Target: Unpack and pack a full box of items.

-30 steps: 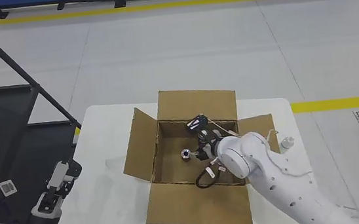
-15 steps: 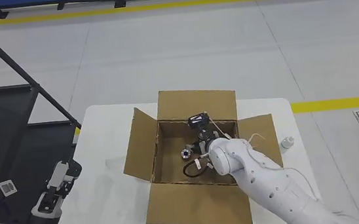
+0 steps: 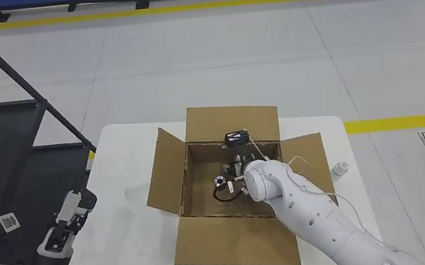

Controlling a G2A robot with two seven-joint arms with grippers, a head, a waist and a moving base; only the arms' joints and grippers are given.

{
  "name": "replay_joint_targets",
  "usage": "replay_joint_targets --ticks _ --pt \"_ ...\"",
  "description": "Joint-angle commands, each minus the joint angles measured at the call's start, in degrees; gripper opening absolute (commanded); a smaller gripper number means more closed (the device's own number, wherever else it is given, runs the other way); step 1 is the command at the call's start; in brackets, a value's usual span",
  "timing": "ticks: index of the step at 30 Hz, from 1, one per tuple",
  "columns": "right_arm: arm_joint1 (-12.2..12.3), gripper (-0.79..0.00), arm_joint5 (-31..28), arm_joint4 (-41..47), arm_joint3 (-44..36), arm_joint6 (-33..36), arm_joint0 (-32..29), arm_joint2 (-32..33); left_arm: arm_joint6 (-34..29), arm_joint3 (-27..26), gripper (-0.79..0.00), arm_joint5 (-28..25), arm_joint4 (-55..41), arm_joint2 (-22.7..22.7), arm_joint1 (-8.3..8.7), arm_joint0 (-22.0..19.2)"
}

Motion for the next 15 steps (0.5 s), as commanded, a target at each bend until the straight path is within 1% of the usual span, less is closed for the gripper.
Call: replay_joint_targets --ticks 1,2,4,8,10,13,15 --pt "-0.21 -0.668 -0.37 0.12 0.65 -0.23 0.14 0.26 0.00 0.00 0.000 0.00 0.00 0.00 0.00 0.00" --pt "-0.31 -0.733 -0.62 0.09 0.92 -0.31 0.20 0.37 0.00 0.00 0.000 0.00 0.00 0.00 0.00 0.00" --pt "-0.46 -0.785 -0.90 0.03 1.32 -0.64 0.19 0.70 0.00 0.00 0.000 0.00 0.00 0.00 0.00 0.00" --pt "-0.56 -0.785 -1.69 -0.28 1.02 -0.81 -0.27 1.50 0.00 0.00 0.000 0.00 0.00 0.00 0.00 0.00" --pt "-0.39 -0.785 -2.50 -0.62 -0.41 -0.78 -0.86 2.14 0.00 0.00 0.000 0.00 0.00 0.00 0.00 0.00" --pt "0.43 -0.785 -5.20 -0.82 -4.57 -0.01 -2.56 4.14 0.00 0.00 0.000 0.00 0.00 0.00 0.00 0.00" --pt "1.36 -0.785 -5.64 -2.42 -8.63 1.21 -4.36 5.95 0.00 0.00 0.000 0.00 0.00 0.00 0.00 0.00"
